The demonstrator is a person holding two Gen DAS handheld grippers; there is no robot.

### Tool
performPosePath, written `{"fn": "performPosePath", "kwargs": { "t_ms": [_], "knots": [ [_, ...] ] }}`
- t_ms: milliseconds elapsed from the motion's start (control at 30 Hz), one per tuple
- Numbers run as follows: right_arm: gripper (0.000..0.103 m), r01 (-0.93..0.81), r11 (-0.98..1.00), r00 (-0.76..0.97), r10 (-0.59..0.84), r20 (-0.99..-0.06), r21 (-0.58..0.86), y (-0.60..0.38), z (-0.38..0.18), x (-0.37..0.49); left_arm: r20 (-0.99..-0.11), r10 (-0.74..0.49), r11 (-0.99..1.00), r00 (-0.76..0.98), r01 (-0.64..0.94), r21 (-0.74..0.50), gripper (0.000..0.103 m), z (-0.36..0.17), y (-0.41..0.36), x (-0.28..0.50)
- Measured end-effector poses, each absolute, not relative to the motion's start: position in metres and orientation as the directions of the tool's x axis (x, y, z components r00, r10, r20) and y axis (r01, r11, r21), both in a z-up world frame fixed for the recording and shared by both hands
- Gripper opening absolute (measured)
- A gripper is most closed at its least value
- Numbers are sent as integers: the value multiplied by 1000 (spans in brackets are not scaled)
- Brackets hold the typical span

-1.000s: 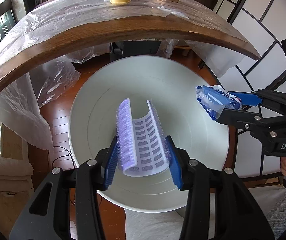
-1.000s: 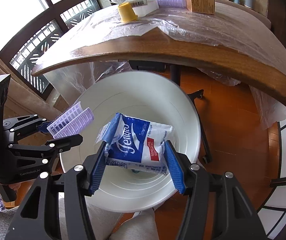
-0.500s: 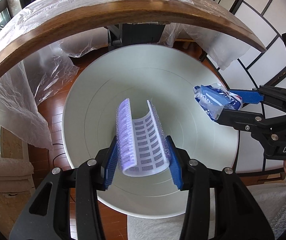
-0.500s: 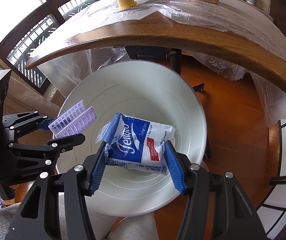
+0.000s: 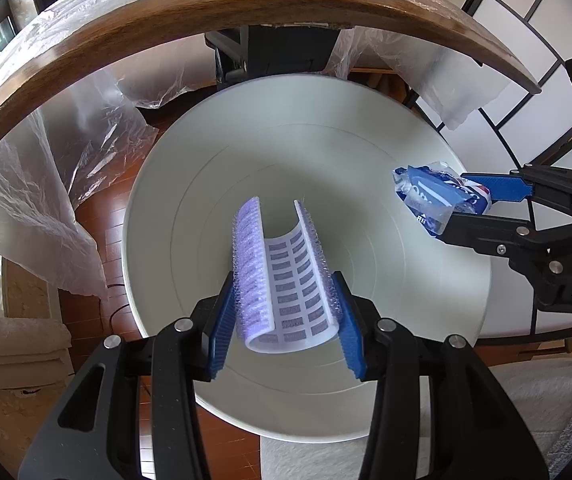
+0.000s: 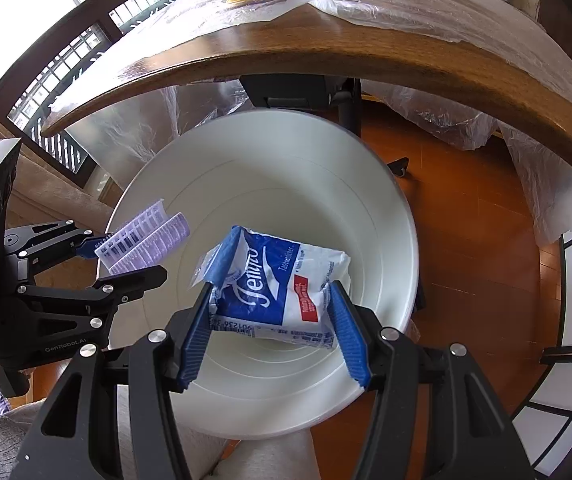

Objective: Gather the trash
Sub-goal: 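Open both tools to drop the roller and tissue pack into the bin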

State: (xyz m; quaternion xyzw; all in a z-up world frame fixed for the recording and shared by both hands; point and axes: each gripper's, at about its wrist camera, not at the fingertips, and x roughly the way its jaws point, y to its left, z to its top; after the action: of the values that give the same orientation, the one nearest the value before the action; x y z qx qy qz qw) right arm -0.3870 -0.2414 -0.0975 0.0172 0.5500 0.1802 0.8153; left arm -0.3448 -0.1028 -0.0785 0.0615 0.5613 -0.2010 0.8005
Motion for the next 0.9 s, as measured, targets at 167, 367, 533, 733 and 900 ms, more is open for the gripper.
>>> {"fn": "performPosePath", "kwargs": {
  "t_ms": [167, 367, 533, 733, 900],
  "knots": [
    [56, -271, 936, 324, 310, -894, 226, -241, -99, -386, -926, -248, 909, 286, 400, -120, 47, -80, -105, -342],
    [56, -273, 936, 319, 306, -897, 223, -239, -101, -384, -928, -242, 906, 283, 407, -112, 47, -81, -108, -338],
    [56, -275, 936, 311, 304, -900, 221, -236, -104, -381, -932, -231, 904, 278, 417, -100, 47, -84, -110, -336],
    [56, -275, 936, 298, 299, -907, 218, -233, -111, -376, -938, -220, 903, 267, 420, -92, 47, -90, -109, -331],
    [56, -271, 938, 286, 293, -912, 216, -230, -115, -373, -944, -209, 902, 255, 423, -86, 47, -96, -110, -328]
  ]
}}
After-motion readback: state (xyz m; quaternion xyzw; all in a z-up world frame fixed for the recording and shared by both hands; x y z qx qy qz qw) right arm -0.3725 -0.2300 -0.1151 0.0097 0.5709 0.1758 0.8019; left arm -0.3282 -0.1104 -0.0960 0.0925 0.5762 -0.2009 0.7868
